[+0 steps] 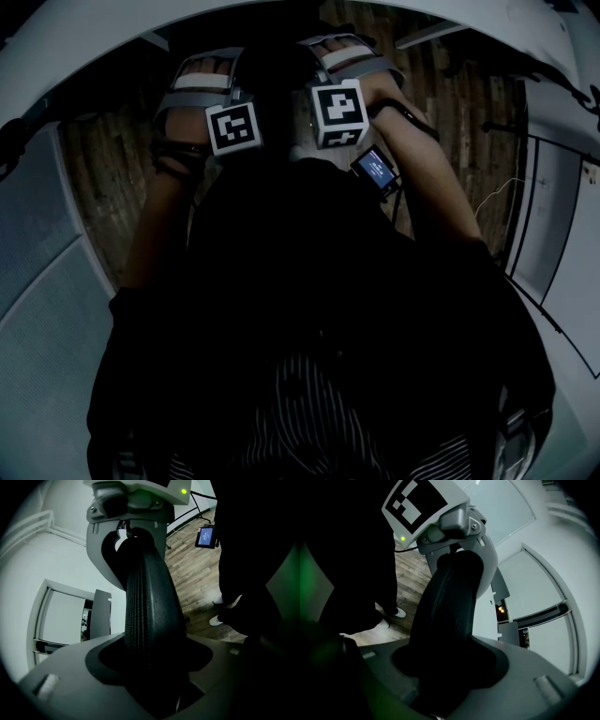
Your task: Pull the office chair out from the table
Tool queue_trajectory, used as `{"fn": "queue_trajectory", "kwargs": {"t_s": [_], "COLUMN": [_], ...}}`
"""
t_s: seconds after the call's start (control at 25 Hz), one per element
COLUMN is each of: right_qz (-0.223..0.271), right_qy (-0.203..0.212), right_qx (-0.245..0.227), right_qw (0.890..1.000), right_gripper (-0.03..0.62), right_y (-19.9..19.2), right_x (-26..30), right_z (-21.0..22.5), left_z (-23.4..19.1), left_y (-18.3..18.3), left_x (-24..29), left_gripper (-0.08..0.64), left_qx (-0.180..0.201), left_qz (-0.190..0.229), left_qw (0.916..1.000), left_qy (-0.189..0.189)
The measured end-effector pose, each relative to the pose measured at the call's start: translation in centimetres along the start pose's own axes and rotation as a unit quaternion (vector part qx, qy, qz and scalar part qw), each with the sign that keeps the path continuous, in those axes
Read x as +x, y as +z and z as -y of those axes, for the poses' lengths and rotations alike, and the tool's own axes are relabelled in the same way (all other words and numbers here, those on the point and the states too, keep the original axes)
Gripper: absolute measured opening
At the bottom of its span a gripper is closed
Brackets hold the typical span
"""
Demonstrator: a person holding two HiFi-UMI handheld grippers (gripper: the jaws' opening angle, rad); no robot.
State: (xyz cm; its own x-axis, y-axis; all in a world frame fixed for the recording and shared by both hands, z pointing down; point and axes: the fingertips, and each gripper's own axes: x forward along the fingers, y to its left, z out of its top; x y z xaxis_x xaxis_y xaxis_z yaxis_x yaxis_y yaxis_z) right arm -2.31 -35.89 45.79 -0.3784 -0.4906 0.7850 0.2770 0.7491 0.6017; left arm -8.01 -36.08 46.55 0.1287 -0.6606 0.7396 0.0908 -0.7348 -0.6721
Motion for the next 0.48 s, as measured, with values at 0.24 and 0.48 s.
{"fn": "queue_trajectory", "kwargs": {"t_s": [0.24,0.48], "right_qz": [-0.001,0.001], "right_qy": [-0.006,-0.007], "right_qx": [-0.006,-0.028], "right_qw": [1.0,1.0], "right_gripper": [0.221,0.221], "right_y": [-0.2,-1.2], "right_x": [-0.9,-0.9], "right_z": [-0.7,-2.3], "left_z": [0.6,1.5], "left_y": [0.8,2.0], "left_x": [-0.7,-1.4], "left_gripper": [0.316,0.316], "left_qx": [-0.009,-0.02], "left_qz": [-0.007,-0.011], "left_qw": [0.9999,0.9997], "left_qy": [-0.001,-0.004]}}
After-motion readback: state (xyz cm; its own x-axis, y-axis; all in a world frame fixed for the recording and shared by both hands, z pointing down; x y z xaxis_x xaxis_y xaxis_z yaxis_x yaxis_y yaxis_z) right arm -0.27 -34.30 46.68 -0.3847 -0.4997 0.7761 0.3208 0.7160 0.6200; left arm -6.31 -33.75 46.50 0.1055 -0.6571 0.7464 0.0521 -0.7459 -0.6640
